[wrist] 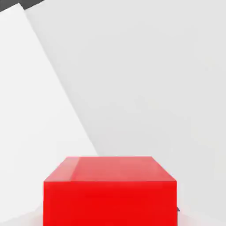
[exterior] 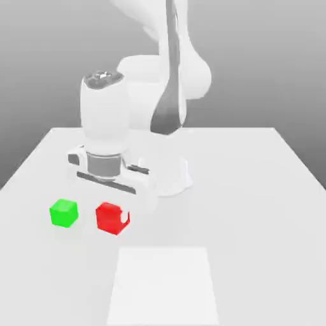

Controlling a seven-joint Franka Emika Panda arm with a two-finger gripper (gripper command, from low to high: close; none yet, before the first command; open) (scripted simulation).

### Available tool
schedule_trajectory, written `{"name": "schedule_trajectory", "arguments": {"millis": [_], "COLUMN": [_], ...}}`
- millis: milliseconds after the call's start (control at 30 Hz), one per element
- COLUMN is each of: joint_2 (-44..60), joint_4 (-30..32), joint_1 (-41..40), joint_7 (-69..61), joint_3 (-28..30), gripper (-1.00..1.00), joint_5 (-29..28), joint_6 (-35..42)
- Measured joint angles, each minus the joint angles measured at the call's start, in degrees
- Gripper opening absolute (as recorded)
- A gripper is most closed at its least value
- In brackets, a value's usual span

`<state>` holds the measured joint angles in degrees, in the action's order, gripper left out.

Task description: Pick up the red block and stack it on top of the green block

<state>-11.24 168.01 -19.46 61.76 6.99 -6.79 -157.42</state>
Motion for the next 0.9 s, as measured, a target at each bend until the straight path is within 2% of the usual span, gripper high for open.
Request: {"name": "schedule_trajectory", "arguments": {"millis": [433, 800, 833, 900], "joint_2": [-6.55, 8.61, 9.98, 9.98], "joint_4": [2.63, 2.23, 2.25, 2.25], "joint_1": [-21.41, -17.08, -16.98, -16.91], "joint_7": [14.24, 8.68, 8.18, 8.18], "joint_3": [8.81, 11.87, 11.81, 11.82], "gripper": [-1.00, -1.00, 1.00, 1.00], "joint_5": [-3.81, 5.35, 6.13, 6.13], "joint_6": [4.20, -10.31, -11.63, -11.63]}}
